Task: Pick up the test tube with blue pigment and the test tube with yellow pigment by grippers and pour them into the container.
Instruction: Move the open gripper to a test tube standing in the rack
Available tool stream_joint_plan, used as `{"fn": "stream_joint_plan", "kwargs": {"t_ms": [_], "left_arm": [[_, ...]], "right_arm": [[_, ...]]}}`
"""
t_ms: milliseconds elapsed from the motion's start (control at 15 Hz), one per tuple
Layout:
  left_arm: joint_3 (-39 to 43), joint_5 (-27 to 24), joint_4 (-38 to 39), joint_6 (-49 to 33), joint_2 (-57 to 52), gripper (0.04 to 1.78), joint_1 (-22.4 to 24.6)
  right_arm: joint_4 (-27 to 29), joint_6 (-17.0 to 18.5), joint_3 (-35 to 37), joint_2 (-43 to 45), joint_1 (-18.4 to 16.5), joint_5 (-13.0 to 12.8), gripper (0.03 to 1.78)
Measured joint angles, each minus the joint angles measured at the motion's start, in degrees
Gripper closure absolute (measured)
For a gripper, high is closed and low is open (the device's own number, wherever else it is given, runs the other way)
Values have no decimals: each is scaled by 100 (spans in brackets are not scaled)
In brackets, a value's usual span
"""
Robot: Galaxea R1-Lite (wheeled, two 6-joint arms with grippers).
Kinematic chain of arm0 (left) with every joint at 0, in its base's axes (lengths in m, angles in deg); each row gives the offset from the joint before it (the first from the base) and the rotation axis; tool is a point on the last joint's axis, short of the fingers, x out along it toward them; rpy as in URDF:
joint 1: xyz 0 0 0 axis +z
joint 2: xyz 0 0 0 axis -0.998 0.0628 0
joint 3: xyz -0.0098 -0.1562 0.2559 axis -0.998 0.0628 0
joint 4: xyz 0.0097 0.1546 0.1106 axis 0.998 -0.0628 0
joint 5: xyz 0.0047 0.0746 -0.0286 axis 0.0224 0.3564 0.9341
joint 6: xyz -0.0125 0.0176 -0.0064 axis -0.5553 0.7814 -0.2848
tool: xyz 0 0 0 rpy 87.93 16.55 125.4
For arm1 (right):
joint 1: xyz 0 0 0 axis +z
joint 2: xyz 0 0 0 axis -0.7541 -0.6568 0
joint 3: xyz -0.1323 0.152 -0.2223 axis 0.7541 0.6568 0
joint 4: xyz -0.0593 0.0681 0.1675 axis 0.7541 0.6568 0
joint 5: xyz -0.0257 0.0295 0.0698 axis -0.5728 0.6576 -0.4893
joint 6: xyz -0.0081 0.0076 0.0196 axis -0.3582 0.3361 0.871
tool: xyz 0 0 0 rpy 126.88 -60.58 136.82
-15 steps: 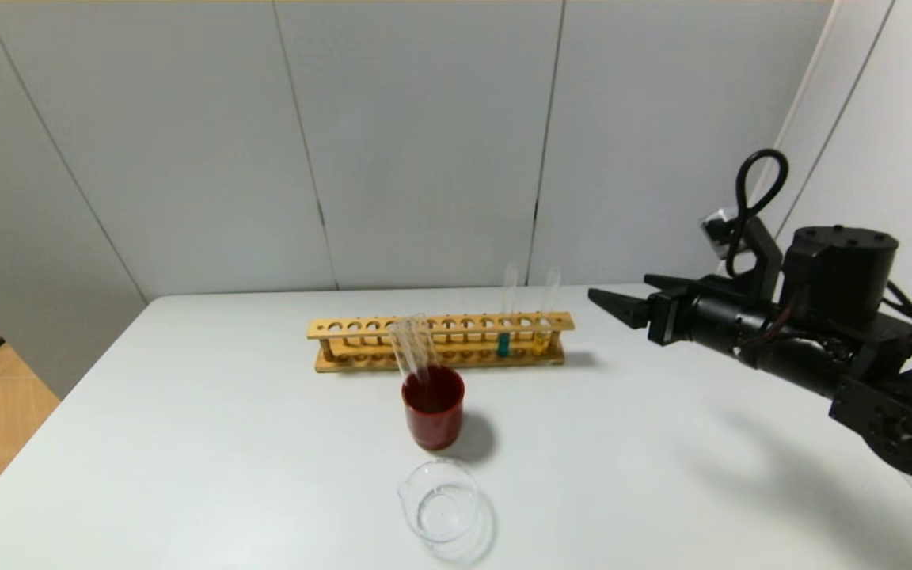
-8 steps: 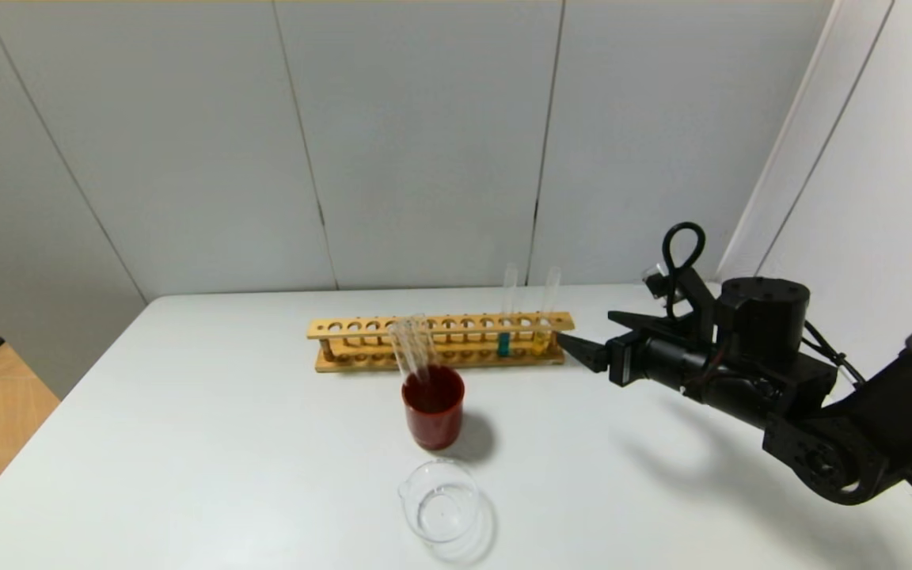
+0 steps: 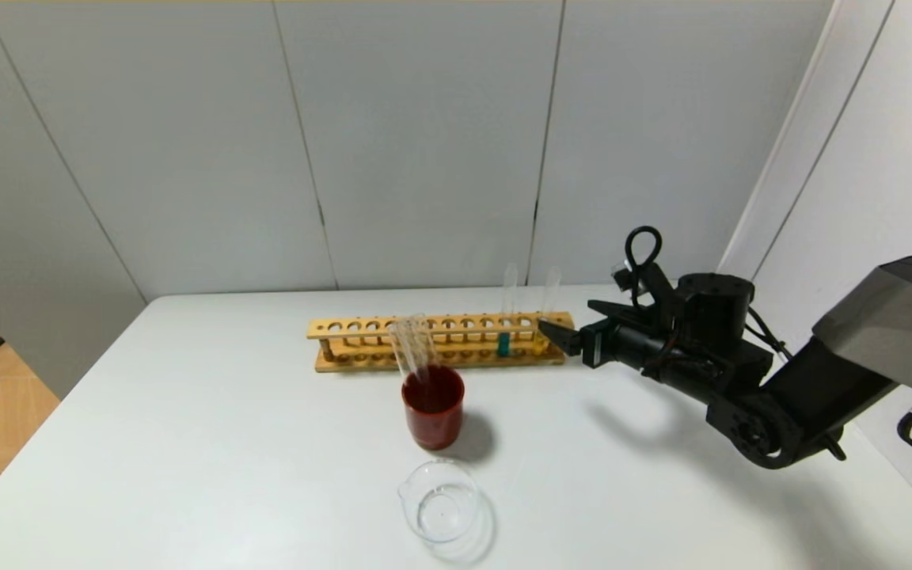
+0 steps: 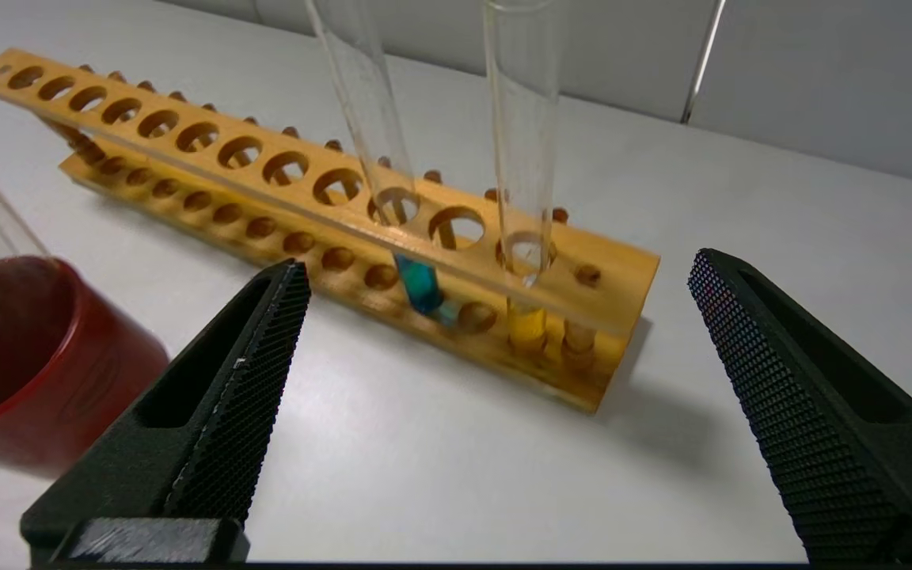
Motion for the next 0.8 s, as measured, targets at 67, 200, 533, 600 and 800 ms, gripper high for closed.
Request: {"fn": "stream_joint_plan", "kwargs": {"t_ms": [67,200,533,600,800], "left_arm": [[0,0,0,2,0,7,-2],[0,2,2,2,0,7,-2],[0,0,0,5,0,7,0],[0,2,0,2,0,7,0],[0,0,0,2,0,7,0]], "right_arm": [[0,0,-122,-107,5,-6,6],[-5,-1,-362,-315,0,-9,6],[10,-4,-913,-625,-83,-4,6],[21,-4,-1047,-684,-111,-4,6],[52,-28,-1320,-830,-158,-17,6]]}}
